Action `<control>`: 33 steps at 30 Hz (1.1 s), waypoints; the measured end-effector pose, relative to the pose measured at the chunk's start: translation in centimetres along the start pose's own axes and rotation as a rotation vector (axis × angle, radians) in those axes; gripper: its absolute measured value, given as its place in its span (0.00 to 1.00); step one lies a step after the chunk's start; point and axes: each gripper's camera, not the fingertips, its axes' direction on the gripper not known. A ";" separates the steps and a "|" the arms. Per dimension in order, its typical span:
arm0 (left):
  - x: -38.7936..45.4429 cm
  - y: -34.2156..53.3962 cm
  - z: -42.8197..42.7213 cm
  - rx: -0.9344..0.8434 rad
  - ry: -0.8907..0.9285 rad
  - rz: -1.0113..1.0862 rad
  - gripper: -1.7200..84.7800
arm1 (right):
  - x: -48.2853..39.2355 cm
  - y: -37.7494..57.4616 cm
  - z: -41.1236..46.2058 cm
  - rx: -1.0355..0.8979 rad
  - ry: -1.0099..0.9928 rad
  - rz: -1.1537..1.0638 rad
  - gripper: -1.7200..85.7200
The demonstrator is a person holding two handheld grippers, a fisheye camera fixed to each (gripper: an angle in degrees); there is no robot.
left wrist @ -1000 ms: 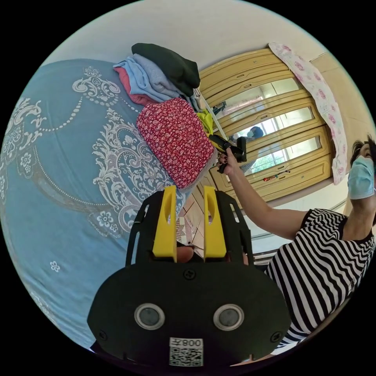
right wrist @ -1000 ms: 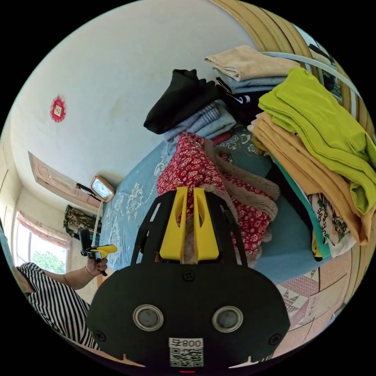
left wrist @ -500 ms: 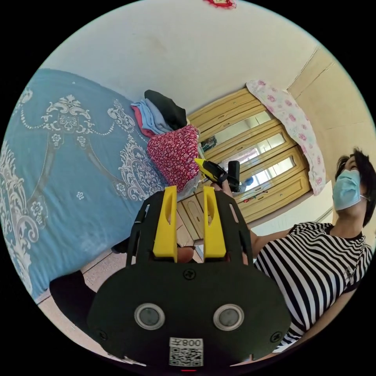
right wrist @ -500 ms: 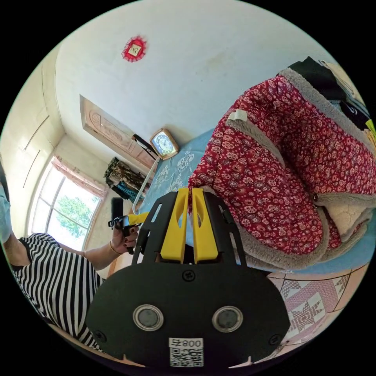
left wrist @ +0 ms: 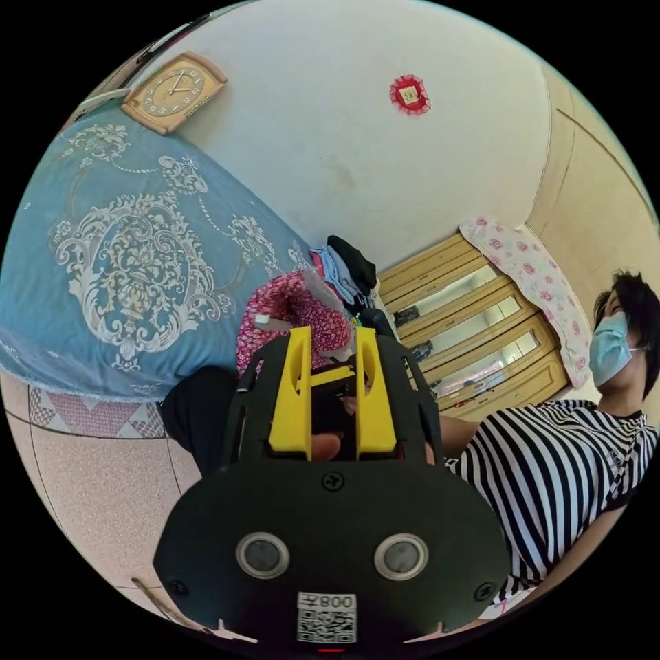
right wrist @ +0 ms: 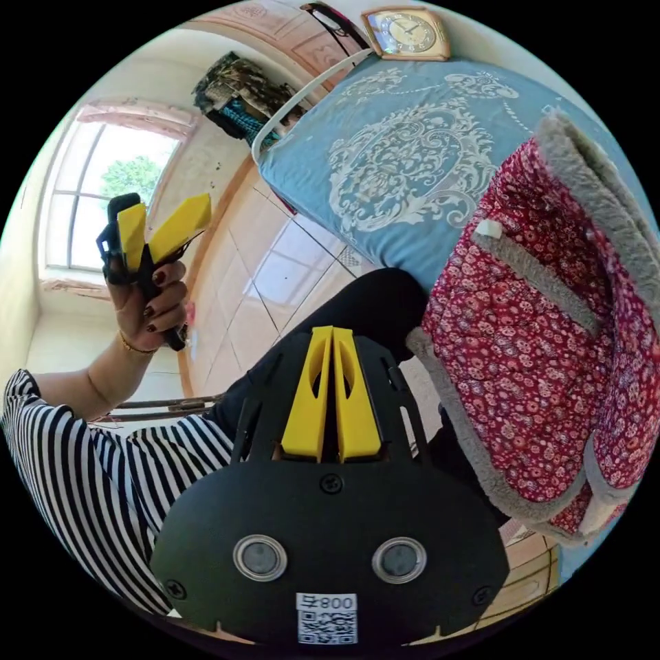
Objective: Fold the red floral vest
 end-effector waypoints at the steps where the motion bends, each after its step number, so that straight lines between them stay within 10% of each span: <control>1: 0.3 0.1 -0.1 -0.009 -0.003 0.002 0.14 | -0.1 0.3 -0.2 0.015 -0.003 0.000 0.02; 15: 11.7 -7.1 17.7 -0.457 -0.010 0.287 0.23 | 15.9 27.9 -16.2 0.790 0.037 0.728 0.12; 33: 19.8 -2.8 23.7 -0.722 -0.040 0.250 0.07 | 27.3 36.4 -15.2 0.827 -0.130 1.010 0.11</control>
